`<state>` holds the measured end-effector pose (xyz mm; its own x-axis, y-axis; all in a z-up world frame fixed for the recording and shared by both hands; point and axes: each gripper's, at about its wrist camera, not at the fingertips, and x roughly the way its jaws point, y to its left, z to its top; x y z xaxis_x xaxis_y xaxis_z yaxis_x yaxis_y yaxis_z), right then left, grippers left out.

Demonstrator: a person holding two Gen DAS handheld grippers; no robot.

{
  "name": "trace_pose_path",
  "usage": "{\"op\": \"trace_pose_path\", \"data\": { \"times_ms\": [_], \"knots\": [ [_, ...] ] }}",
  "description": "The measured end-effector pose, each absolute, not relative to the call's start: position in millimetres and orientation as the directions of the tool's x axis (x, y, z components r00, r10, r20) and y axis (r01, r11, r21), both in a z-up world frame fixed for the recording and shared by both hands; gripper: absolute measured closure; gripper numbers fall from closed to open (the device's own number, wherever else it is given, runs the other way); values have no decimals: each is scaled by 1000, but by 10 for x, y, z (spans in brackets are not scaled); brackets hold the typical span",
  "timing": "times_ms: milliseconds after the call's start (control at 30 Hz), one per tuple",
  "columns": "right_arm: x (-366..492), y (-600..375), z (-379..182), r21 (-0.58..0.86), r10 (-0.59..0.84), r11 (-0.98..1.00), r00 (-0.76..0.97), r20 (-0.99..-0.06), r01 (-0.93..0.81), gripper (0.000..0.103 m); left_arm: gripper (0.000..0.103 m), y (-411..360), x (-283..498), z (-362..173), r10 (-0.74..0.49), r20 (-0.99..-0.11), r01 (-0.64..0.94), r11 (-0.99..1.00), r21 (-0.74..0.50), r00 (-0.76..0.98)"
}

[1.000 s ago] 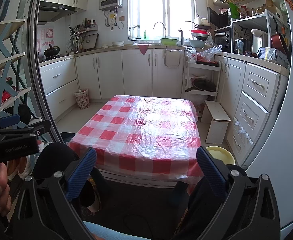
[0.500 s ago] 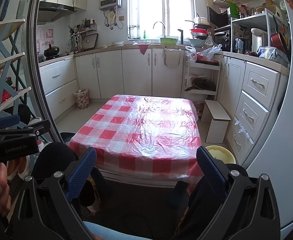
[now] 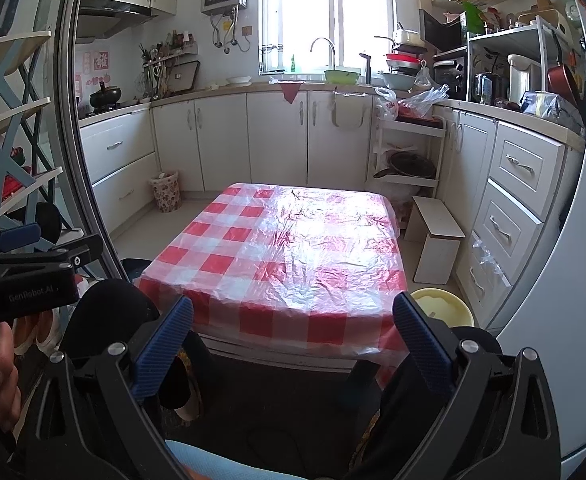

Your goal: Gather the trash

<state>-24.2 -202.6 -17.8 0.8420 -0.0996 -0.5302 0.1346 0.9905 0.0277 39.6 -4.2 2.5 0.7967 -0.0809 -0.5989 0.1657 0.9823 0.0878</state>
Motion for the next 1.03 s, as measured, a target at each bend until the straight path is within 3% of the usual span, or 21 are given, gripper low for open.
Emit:
{"op": "trace_pose_path", "data": {
  "times_ms": [667, 900, 1033],
  "knots": [
    [-47, -2066, -247, 17, -111, 990, 837, -535, 142, 7, 8, -19, 644, -16, -97, -602, 154, 987, 44, 792],
    [555, -2285, -214, -15, -134, 989, 842, -523, 148, 7, 8, -104, 1415, -100, -133, -648, 165, 986, -12, 750],
    [1158, -2492, -362, -38, -143, 988, 808, -572, 148, 7, 8, -206, 2017, -298, -112, -688, 140, 990, -14, 717]
  ]
}}
